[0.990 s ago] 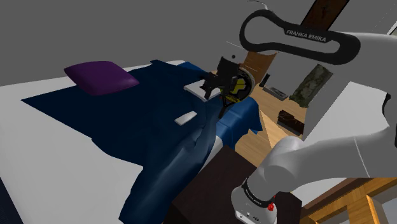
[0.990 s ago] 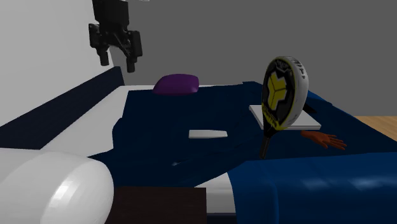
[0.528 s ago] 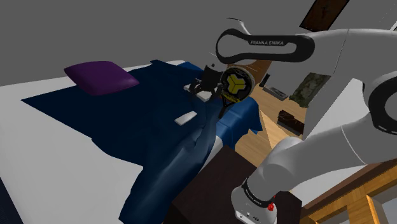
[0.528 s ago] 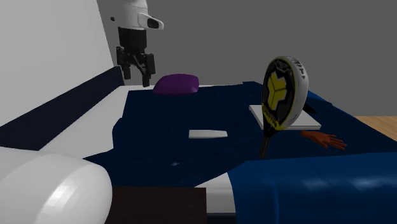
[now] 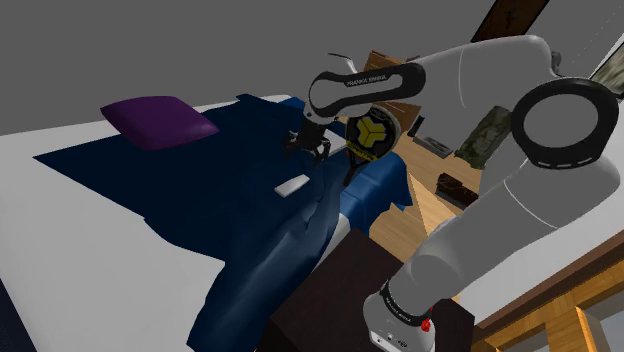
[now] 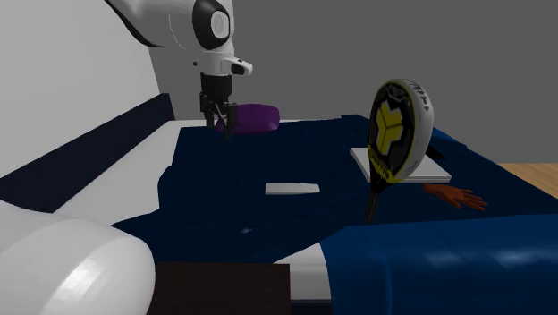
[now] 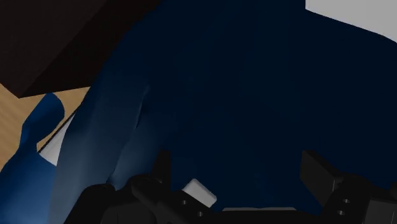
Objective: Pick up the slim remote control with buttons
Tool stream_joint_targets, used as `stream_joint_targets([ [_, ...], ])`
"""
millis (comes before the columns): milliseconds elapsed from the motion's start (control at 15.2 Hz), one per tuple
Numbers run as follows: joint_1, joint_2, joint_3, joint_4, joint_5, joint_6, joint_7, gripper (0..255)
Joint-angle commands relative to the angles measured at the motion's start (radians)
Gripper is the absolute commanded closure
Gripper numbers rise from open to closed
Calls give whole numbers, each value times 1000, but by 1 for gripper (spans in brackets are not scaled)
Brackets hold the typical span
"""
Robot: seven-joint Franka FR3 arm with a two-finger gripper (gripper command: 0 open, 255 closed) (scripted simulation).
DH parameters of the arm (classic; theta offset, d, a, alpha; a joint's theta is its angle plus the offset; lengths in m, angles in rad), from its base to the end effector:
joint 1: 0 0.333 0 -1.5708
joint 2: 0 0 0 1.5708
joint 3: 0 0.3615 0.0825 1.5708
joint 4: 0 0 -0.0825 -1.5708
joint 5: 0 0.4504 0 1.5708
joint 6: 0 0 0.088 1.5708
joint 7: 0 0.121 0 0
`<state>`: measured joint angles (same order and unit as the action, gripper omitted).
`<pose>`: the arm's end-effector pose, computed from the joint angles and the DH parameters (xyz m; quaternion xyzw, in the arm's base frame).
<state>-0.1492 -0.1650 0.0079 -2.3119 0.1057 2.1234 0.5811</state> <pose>0.5255 -0.0687 0.4042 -0.9241 0.3794 0.0210 0.0404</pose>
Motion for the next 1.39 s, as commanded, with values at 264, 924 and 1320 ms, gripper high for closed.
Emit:
stream_joint_targets([
  [264,-30,205,-18,83,-14,128,120,0],
  [924,-70,535,-82,284,-8,260,287,0],
  [1320,-102,725,-123,430,19,301,371,0],
])
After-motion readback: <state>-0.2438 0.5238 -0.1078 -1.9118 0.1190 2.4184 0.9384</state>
